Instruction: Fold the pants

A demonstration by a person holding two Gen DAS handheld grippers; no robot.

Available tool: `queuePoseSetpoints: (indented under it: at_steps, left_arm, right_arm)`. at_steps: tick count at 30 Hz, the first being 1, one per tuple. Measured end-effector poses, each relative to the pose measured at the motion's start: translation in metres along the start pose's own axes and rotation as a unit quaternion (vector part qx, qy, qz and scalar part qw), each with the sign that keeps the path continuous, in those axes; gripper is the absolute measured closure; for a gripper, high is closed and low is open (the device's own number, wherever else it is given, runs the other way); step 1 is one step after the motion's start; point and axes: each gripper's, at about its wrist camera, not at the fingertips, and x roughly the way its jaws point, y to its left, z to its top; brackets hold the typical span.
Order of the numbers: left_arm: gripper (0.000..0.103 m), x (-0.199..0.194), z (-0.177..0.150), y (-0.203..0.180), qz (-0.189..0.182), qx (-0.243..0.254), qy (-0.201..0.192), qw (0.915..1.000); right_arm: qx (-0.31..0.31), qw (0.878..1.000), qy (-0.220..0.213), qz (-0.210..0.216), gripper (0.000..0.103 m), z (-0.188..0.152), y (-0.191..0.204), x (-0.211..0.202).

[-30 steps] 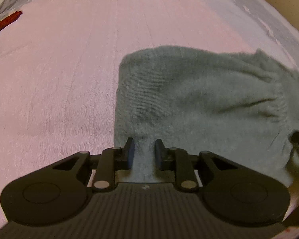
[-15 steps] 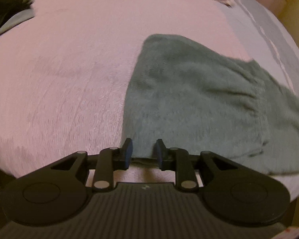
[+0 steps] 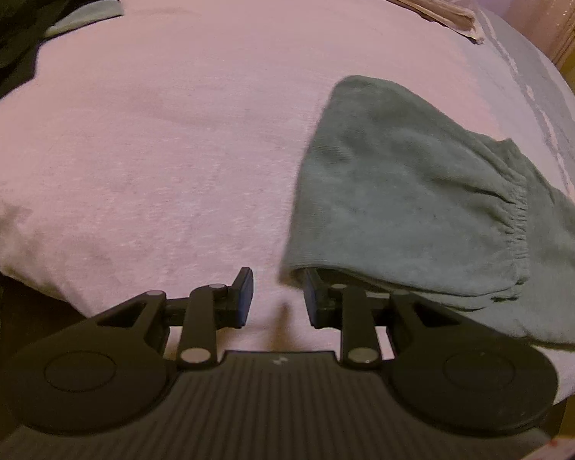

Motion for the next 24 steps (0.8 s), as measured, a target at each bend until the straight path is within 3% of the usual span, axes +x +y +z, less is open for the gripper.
queuePoseSetpoints:
  at_steps: [1,2,5,8,10,12,13,14,15,16,20,22,23,24]
  left_arm:
    - [0.080,0.000,0.000,0.005,0.004,-0.004,-0.001,1.0000]
    - [0.080,0.000,0.001,0.010,0.008,-0.009,-0.002,0.9999]
    - [0.080,-0.005,0.005,0.030,0.010,-0.030,-0.011,0.9994]
    - [0.080,-0.009,0.009,0.053,0.010,-0.053,-0.019,0.9984]
    - [0.080,-0.009,0.011,0.069,0.012,-0.065,-0.016,0.9977]
    - [0.080,-0.009,0.011,0.083,0.016,-0.075,-0.010,0.9970]
    - [0.080,-0.009,0.011,0.089,0.014,-0.076,-0.008,0.9970]
    - [0.080,-0.009,0.011,0.093,0.011,-0.073,-0.009,0.9972]
    - [0.080,-0.008,0.010,0.096,0.013,-0.067,-0.008,0.9976]
    - [0.080,-0.005,0.010,0.097,0.018,-0.060,-0.004,0.9981]
    - [0.080,0.011,0.006,0.093,0.009,-0.062,0.016,0.9979]
    - [0.080,0.018,0.006,0.080,0.001,-0.051,0.021,0.9985]
    - [0.080,0.021,0.006,0.072,-0.002,-0.042,0.022,0.9989]
    - [0.080,0.024,0.006,0.064,-0.005,-0.034,0.024,0.9991]
  right_arm:
    - [-0.045,0.998,-0.012,-0.030,0.086,-0.001,0.025,-0.006]
    - [-0.125,0.989,-0.028,-0.069,0.087,-0.011,0.064,-0.011]
    - [-0.313,0.944,-0.076,-0.073,0.090,-0.061,0.160,-0.022]
    - [-0.488,0.869,-0.073,-0.023,0.090,-0.151,0.248,-0.014]
    - [-0.562,0.825,-0.062,-0.002,0.090,-0.209,0.274,-0.004]
    - [-0.614,0.787,-0.051,-0.020,0.090,-0.258,0.278,0.017]
    - [-0.611,0.790,-0.045,-0.033,0.090,-0.264,0.272,0.026]
    - [-0.581,0.812,-0.042,-0.042,0.090,-0.254,0.263,0.027]
    - [-0.538,0.840,-0.047,-0.043,0.090,-0.232,0.251,0.025]
    - [-0.512,0.855,-0.061,-0.057,0.090,-0.214,0.240,0.020]
    - [-0.420,0.898,-0.115,-0.062,0.086,-0.101,0.173,-0.012]
    - [-0.341,0.931,-0.103,-0.083,0.074,-0.048,0.132,-0.020]
    - [-0.288,0.948,-0.077,-0.113,0.056,-0.023,0.106,-0.018]
    - [-0.237,0.960,-0.062,-0.139,0.052,-0.007,0.089,-0.016]
